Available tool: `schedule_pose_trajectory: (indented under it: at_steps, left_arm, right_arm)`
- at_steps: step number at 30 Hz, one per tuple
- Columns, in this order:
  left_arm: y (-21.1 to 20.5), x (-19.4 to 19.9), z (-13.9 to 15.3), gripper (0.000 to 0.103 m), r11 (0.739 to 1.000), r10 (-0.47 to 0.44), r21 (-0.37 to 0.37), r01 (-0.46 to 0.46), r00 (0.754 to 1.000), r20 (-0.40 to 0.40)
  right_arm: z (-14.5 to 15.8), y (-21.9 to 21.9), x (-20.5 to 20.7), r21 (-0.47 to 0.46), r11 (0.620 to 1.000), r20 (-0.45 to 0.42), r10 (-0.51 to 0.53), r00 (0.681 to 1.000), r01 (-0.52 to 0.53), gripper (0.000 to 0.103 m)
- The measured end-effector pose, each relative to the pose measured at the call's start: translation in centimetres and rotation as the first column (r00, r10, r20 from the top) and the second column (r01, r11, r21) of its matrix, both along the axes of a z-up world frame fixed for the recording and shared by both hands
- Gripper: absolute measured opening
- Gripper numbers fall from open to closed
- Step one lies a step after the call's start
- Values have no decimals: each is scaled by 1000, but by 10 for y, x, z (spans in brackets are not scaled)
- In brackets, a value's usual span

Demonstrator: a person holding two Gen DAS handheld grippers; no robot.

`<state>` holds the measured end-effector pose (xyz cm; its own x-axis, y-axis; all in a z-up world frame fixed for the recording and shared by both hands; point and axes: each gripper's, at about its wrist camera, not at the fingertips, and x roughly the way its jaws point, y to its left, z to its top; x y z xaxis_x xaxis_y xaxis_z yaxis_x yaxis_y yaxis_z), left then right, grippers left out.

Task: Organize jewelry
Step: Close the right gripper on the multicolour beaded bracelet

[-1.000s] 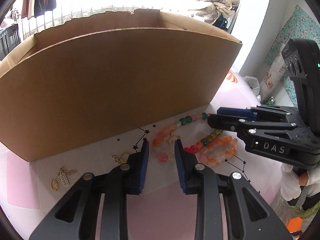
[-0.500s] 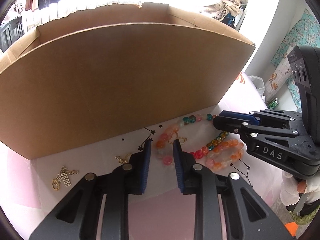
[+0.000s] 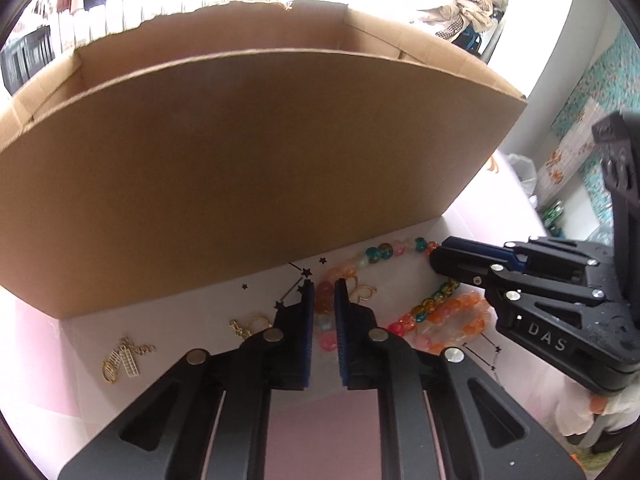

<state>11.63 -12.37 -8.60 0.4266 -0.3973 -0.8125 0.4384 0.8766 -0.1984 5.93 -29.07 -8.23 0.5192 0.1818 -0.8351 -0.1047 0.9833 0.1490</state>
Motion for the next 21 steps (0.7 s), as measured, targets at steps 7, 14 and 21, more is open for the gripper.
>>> schedule_pose_trajectory:
  at_steps: [7,14,21]
  left_arm:
    - [13,0,-2,10,995,-36,-96,28,995,-88]
    - [16,-6,10,15,998,-36,-63,28,990,-133]
    - [23,-12,11,28,999,-20,-41,14,989,-144]
  right_arm:
    - [0,-4,-7,46,999,-6,-18,1000,18,8]
    - [-1,-7,-9,68,997,-5,-21,1000,21,8]
    - [-2,-31,0,95,995,-14,-8,1000,9,8]
